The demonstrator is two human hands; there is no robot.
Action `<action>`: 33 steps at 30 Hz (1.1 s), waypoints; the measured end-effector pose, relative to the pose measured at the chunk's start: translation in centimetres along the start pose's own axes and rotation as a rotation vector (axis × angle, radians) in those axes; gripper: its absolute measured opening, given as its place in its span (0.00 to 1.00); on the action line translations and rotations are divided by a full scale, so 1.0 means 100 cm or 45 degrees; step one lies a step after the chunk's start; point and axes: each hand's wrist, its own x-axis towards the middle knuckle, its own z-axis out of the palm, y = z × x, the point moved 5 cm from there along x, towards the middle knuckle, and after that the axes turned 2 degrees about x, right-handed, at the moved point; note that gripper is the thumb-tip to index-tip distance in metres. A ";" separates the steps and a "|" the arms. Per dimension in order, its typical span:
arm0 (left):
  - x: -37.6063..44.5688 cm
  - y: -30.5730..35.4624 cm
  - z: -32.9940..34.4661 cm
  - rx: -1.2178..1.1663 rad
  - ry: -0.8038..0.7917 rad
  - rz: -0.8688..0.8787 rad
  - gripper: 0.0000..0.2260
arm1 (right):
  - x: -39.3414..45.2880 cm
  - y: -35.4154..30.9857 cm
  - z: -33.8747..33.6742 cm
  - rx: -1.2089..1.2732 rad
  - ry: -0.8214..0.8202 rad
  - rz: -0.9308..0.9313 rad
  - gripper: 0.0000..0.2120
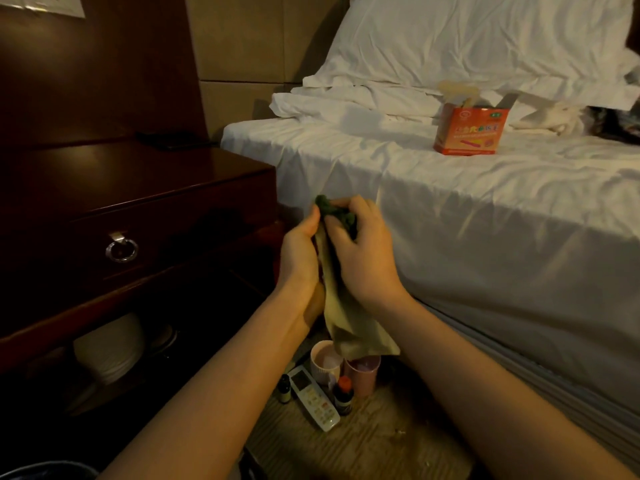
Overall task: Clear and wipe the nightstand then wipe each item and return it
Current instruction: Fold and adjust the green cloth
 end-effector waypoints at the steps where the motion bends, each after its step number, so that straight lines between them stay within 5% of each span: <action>1: 0.001 0.002 -0.001 -0.007 0.023 0.022 0.16 | -0.001 0.000 0.001 0.002 -0.030 -0.003 0.06; 8: -0.010 0.023 -0.031 -0.035 0.233 -0.044 0.24 | -0.035 -0.016 0.022 0.074 -0.339 -0.119 0.07; 15: -0.014 0.048 -0.040 -0.145 0.336 0.080 0.28 | -0.066 -0.027 0.028 0.115 -0.422 -0.219 0.07; 27: -0.004 0.030 -0.021 0.130 -0.076 0.044 0.25 | -0.016 -0.001 -0.001 -0.160 0.066 -0.073 0.05; 33: -0.008 0.030 -0.018 0.186 -0.109 0.111 0.21 | 0.012 0.024 -0.027 -0.198 0.221 0.114 0.04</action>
